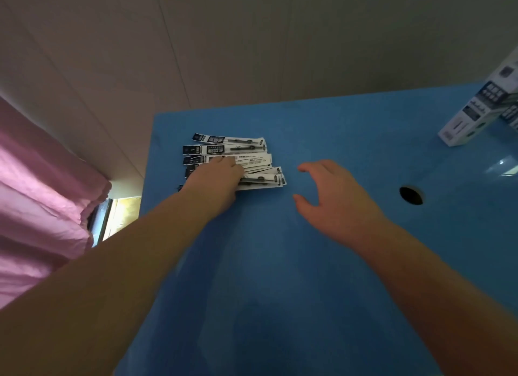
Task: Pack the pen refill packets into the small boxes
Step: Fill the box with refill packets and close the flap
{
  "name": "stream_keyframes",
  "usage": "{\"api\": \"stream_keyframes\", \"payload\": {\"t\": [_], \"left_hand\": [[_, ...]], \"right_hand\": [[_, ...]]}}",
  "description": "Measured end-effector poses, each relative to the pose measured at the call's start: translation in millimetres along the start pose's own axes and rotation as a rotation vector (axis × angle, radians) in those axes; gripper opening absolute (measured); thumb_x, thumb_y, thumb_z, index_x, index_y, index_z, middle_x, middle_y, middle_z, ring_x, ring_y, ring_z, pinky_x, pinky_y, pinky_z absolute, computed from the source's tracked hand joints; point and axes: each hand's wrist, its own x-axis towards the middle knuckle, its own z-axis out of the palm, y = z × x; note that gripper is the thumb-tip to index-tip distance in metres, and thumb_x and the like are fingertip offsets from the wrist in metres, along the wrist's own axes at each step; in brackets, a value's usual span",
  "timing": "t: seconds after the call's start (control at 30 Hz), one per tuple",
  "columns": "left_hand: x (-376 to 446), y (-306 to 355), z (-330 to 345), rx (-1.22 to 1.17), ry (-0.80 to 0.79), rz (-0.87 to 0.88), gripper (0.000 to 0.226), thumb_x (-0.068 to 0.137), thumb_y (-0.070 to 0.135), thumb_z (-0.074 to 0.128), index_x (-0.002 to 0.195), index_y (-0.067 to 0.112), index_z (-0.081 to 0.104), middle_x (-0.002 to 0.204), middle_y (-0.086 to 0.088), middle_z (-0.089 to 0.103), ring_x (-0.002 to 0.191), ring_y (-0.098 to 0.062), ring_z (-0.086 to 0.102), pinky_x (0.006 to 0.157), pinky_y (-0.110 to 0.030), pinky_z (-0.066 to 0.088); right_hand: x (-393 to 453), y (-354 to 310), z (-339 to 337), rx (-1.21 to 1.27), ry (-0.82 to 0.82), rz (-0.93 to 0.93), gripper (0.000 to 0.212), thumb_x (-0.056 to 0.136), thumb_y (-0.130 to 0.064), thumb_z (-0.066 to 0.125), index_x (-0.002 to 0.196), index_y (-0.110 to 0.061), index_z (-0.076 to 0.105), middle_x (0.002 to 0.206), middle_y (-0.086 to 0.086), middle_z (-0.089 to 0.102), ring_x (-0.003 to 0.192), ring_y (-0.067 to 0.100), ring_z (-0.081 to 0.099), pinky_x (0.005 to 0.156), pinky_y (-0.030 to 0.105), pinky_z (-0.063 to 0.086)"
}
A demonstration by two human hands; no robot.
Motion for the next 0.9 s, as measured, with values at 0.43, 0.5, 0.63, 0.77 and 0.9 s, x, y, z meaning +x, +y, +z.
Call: {"api": "stream_keyframes", "payload": {"t": [0.43,0.5,0.63,0.77,0.9], "left_hand": [[-0.3,7.7,-4.7,-0.052,-0.046,-0.053,0.026,0.083,0.025,0.064,0.108,0.018,0.06,0.11,-0.002,0.056,0.105,-0.024,0.056,0.084,-0.038,0.051],[1.3,11.5,-5.8,-0.021,-0.062,-0.068,0.028,0.083,0.024,0.063,0.109,0.017,0.061,0.111,-0.004,0.057,0.104,-0.025,0.057,0.084,-0.039,0.053],[4.8,17.5,-7.9,0.021,-0.096,-0.096,0.03,0.084,0.018,0.062,0.114,0.014,0.062,0.112,-0.007,0.056,0.103,-0.026,0.059,0.083,-0.039,0.055],[6.1,17.2,-4.2,0.051,-0.083,-0.081,0.032,0.086,0.008,0.061,0.118,0.012,0.062,0.114,-0.008,0.056,0.104,-0.027,0.06,0.082,-0.039,0.055],[5.4,17.4,-3.7,0.083,-0.091,-0.071,0.027,0.088,0.009,0.06,0.114,0.015,0.062,0.112,-0.007,0.061,0.101,-0.027,0.062,0.085,-0.04,0.055]], "right_hand": [[-13.6,4.3,1.9,0.018,-0.002,-0.012,0.053,0.094,-0.036,0.062,0.143,-0.024,0.046,0.142,-0.004,0.048,0.134,0.015,0.043,0.104,0.026,0.036],[-15.2,4.7,0.9,0.018,0.002,-0.014,0.053,0.094,-0.036,0.062,0.143,-0.023,0.047,0.141,-0.004,0.048,0.133,0.016,0.043,0.104,0.026,0.036],[-17.4,8.2,-1.8,0.02,0.01,-0.011,0.054,0.094,-0.036,0.062,0.143,-0.023,0.046,0.141,-0.003,0.048,0.134,0.016,0.043,0.106,0.025,0.034],[-21.1,10.1,-4.5,0.022,0.023,-0.006,0.054,0.094,-0.036,0.062,0.143,-0.023,0.047,0.141,-0.003,0.048,0.133,0.016,0.043,0.106,0.025,0.034],[-27.5,10.6,-4.3,0.03,0.029,-0.011,0.053,0.094,-0.037,0.062,0.143,-0.024,0.046,0.141,-0.004,0.048,0.134,0.016,0.042,0.108,0.028,0.036]]}}
